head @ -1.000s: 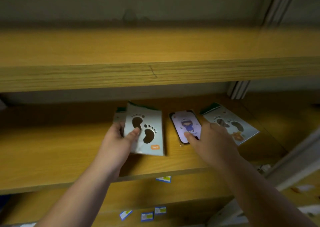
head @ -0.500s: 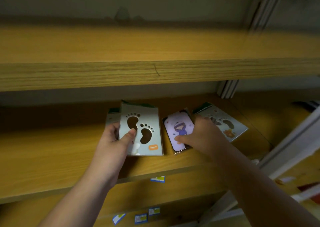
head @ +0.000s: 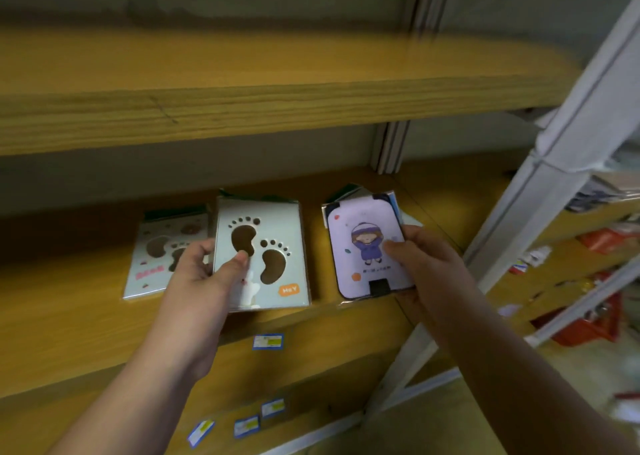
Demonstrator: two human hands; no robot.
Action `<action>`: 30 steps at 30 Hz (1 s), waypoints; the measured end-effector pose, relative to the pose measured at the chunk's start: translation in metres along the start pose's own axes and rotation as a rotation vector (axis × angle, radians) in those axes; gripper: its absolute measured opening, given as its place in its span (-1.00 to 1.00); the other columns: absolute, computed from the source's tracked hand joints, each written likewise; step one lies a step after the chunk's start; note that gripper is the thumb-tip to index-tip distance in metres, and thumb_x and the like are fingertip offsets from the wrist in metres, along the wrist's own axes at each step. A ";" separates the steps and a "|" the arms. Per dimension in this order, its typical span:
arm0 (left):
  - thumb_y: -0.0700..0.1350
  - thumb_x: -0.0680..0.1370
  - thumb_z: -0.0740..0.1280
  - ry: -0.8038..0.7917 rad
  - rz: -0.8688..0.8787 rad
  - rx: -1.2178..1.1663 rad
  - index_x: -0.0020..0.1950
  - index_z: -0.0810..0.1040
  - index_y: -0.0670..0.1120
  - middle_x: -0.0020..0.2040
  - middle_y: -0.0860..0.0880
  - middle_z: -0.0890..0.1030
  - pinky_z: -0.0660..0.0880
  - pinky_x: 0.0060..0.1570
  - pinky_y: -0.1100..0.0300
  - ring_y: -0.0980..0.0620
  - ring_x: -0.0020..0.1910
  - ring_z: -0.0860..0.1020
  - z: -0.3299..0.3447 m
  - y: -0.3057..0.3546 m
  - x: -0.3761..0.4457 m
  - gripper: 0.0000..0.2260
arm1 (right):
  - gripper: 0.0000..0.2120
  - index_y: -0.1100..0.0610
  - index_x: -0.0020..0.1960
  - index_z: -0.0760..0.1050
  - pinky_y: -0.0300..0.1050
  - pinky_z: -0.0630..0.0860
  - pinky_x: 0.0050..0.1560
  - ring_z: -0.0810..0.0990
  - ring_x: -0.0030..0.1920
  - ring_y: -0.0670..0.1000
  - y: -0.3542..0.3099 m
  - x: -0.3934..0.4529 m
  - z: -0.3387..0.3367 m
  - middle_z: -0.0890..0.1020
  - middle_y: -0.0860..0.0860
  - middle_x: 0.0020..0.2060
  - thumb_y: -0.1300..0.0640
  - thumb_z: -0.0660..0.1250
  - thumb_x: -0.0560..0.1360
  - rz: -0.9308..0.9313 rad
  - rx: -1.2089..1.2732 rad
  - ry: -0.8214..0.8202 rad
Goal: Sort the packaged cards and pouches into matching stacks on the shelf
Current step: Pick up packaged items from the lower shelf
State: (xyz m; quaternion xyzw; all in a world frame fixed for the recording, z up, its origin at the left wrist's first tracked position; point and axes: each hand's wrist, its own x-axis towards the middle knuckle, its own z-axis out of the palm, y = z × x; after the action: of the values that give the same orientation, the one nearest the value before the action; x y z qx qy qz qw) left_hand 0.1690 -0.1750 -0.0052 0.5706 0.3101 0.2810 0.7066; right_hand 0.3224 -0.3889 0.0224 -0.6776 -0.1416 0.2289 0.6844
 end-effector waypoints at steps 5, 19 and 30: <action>-0.19 0.58 0.38 -0.047 -0.043 -0.094 0.16 0.53 0.00 -0.05 -0.12 0.76 0.66 -0.32 0.06 -0.16 -0.14 0.74 0.047 -0.002 -0.038 -0.82 | -0.83 -0.02 0.07 0.63 0.02 0.67 -0.15 0.73 -0.03 0.10 -0.008 -0.032 -0.043 0.74 0.06 -0.02 0.16 0.30 0.59 -0.066 0.043 -0.008; -0.19 0.57 0.35 -0.116 -0.073 -0.109 0.13 0.54 -0.04 -0.03 -0.16 0.75 0.63 -0.34 0.07 -0.20 -0.12 0.74 0.204 -0.023 -0.195 -0.85 | -0.69 0.01 0.15 0.57 0.27 0.65 0.00 0.74 -0.04 0.10 -0.021 -0.131 -0.231 0.76 0.04 -0.05 0.01 0.32 0.41 -0.133 0.066 -0.079; -0.22 0.57 0.35 -0.235 -0.085 -0.058 0.23 0.48 -0.02 0.01 -0.09 0.75 0.64 -0.32 0.10 -0.14 -0.08 0.74 0.371 -0.044 -0.249 -0.74 | -0.86 0.03 0.11 0.61 0.00 0.69 -0.10 0.74 0.00 0.10 -0.022 -0.165 -0.396 0.75 0.06 -0.03 0.12 0.34 0.57 -0.110 0.168 0.089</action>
State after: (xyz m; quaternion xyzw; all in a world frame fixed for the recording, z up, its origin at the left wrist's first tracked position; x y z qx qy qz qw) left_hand 0.2909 -0.6048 0.0389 0.5652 0.2410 0.1909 0.7655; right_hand 0.3834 -0.8139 0.0468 -0.6185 -0.1284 0.1716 0.7560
